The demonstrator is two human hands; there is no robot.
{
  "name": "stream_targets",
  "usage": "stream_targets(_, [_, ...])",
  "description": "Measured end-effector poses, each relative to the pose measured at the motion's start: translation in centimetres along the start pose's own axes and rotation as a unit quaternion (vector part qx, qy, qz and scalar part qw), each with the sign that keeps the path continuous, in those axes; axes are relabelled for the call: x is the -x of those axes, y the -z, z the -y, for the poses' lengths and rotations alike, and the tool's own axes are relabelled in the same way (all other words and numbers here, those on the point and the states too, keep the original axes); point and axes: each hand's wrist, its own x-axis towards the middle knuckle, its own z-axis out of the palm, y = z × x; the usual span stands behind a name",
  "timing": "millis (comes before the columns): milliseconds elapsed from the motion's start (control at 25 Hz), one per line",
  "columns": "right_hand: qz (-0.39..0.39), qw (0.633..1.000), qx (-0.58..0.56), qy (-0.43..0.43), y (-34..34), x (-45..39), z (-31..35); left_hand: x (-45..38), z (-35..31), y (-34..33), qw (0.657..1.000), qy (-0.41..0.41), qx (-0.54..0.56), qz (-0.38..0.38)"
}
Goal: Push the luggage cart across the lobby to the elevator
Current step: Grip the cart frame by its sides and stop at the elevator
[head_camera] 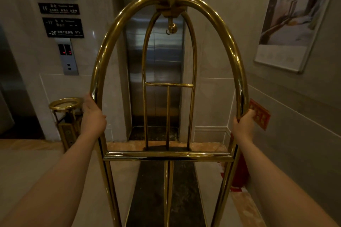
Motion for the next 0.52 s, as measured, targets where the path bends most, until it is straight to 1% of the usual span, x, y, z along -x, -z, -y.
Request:
stream_targets(240, [-0.008, 1.0, -0.002, 0.007, -0.3, -0.1, -0.1, -0.2, -0.1, -0.7, 0.999, -0.014, -0.024, -0.026])
stream_targets(360, [-0.012, 1.0, 0.002, 0.007, -0.5, -0.3, -0.3, -0.3, -0.3, -0.9, 0.999, -0.002, -0.018, -0.037])
stream_targets(520, [-0.012, 1.0, 0.003, 0.014, -0.7, -0.5, -0.4, -0.3, -0.2, -1.1, 0.999, -0.007, -0.019, -0.036])
